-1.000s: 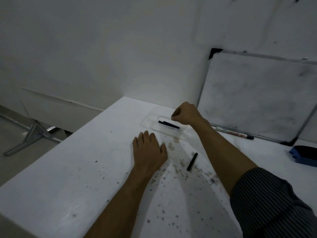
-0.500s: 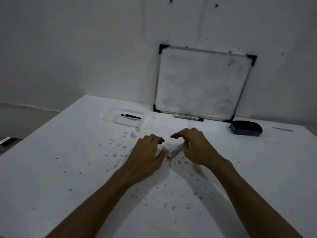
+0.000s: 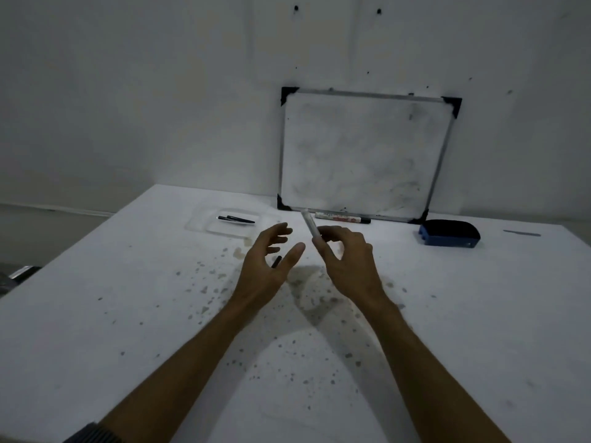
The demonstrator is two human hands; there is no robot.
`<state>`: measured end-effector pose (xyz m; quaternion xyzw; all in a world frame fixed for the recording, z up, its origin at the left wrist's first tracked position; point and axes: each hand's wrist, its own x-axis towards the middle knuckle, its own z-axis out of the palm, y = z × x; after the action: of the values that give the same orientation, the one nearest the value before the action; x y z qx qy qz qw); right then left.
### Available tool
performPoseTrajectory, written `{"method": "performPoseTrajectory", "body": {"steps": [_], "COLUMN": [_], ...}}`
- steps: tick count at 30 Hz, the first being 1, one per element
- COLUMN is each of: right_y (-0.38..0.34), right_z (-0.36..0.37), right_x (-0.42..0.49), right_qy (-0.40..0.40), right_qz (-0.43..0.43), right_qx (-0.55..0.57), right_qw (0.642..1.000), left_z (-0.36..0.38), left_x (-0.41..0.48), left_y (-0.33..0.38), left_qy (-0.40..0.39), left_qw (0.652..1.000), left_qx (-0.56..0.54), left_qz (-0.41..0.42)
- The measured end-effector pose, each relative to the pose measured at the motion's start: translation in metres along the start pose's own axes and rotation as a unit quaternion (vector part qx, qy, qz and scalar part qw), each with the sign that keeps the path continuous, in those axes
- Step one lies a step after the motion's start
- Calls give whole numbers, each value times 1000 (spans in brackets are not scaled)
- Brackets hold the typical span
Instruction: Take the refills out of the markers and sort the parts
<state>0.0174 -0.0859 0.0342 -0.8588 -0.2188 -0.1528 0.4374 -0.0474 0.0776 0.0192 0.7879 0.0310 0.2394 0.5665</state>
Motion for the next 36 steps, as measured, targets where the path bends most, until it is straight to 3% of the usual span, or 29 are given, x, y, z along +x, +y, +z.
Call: {"method": "performPoseTrajectory", "body": {"steps": [4,12,17,23,29,36], "right_y": [-21,-33,-25,-13,-32,-40], "right_z": [9,20,27,48,80,73], "right_x": [-20,-38,-33,-10,19,40], "right_qy": [-21,-75,-89,-139,-88,-155], "right_qz": [56,60,66,67,198,257], "right_qx": [119,162,121,4,-174,-97], "right_qw": [991,982,986,988,961,949], "left_z": [7,-18,-71,-103,-99,-97], "left_x": [-5,-1,17,10,14,16], "left_y": [-4,-3,-13,-27,-34,-37], "left_qy": [0,-6,44,-20,-71,-65], "left_qw": [992,959,977,991,989,990], "left_qx": [-125,-269,-196,-58,-42,-28], "left_qz": [-13,-86,-70,-117,-126,-122]}}
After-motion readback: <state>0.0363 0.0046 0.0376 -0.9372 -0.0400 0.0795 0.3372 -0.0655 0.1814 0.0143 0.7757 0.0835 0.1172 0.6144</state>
